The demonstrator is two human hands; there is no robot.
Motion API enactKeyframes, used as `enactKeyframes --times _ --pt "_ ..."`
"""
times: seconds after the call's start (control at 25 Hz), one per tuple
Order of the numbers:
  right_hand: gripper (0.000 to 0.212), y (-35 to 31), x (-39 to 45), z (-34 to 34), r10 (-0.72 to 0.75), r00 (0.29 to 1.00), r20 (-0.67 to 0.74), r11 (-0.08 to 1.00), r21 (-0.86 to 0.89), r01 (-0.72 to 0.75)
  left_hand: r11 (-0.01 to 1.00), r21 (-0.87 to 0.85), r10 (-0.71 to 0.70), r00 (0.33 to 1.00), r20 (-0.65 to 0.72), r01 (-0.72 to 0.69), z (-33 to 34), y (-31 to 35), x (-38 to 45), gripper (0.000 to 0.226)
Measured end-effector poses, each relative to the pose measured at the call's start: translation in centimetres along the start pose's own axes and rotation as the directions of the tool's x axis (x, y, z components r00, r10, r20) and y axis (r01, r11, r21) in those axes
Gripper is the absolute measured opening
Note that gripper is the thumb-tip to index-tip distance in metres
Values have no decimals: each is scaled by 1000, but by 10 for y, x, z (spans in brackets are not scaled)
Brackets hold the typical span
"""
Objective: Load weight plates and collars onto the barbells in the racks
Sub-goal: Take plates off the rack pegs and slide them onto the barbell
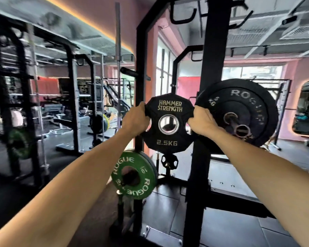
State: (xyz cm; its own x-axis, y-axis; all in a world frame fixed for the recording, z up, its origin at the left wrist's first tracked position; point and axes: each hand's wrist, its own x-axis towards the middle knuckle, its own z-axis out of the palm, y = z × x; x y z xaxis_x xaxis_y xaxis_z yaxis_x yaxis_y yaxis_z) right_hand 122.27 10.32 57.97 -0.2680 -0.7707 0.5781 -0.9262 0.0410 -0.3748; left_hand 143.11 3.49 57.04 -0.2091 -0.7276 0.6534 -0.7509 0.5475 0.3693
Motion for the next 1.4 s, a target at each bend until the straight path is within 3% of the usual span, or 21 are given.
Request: enactKeyframes --times 0.2,0.4,0.56,0.68,0.96,1.16,1.4 --pt "6 -114 1 61 -75 997 17 996 53 74 998 51 -35 999 -33 37 -66 -112 -2 36" --pt "23 -225 11 119 -147 989 14 984 105 145 997 68 -39 998 -49 42 -134 -222 3 31" --pt "19 -280 30 158 -154 987 40 980 137 148 996 79 -38 996 -75 43 -160 -282 18 25" --pt "6 -300 52 184 -154 988 28 979 136 149 997 67 -38 997 -74 43 -159 -316 39 25" --pt "5 -296 122 241 -126 992 2 988 93 125 999 49 11 999 -51 -8 -109 -371 118 25" --pt "22 -273 182 262 -65 997 -31 998 15 65 997 5 81 995 -53 -81 -58 -382 189 26" --pt "24 -260 248 265 -32 996 -81 999 -44 29 989 -35 140 987 -84 -143 -29 -382 265 29"
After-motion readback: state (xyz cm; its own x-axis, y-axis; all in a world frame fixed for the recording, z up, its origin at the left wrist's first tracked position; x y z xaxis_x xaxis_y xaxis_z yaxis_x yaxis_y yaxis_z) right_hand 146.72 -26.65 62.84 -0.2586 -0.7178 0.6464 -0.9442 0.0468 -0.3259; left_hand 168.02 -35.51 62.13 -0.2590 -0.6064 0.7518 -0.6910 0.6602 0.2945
